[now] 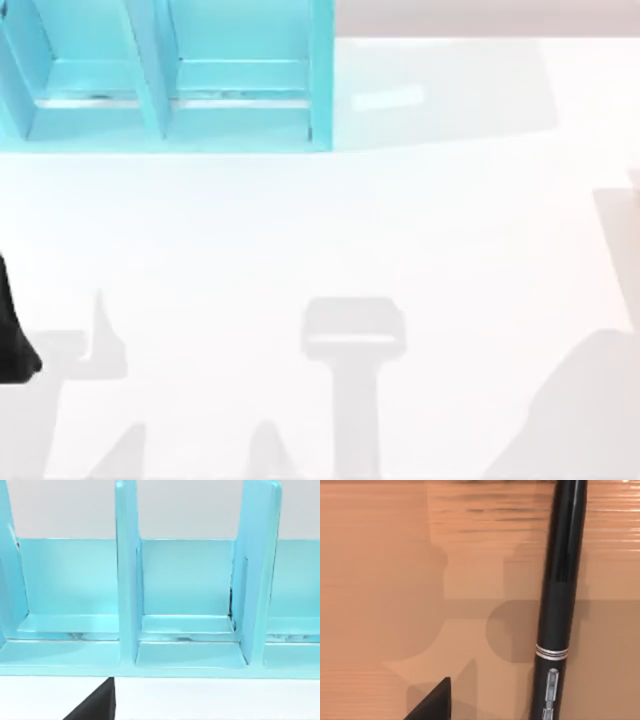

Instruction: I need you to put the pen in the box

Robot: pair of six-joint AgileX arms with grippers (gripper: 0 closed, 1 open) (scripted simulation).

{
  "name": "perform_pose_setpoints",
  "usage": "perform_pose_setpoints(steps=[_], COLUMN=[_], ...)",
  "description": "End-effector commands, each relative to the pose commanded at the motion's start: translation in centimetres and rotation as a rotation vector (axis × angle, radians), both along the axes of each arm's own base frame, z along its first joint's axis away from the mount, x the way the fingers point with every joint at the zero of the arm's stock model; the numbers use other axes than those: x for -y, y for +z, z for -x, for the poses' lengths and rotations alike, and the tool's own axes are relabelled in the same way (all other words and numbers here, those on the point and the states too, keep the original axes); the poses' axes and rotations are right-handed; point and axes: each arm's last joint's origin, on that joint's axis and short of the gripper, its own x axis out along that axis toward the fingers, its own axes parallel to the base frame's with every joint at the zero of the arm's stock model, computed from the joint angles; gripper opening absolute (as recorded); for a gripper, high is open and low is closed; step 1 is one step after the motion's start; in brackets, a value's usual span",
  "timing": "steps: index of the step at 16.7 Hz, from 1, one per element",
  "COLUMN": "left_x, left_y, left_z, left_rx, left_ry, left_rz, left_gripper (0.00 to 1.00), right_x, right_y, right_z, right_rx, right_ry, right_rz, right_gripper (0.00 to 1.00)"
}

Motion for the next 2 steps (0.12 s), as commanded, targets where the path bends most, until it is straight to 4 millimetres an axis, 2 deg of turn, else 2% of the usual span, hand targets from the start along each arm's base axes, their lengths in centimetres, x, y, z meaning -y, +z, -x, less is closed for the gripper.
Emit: perform_pose_setpoints(steps=[2], left_x=[0.00], left_y=[0.00], left_z=[0.00], left_rx=[0.000], left_ry=[0.000], left_rz=[0.000], left_gripper=[1.00], right_x=[0.00], right_y=[0.00], right_z=[0.00], right_rx=[0.000], right_ry=[0.000], right_rz=[0.000], right_gripper=[1.00])
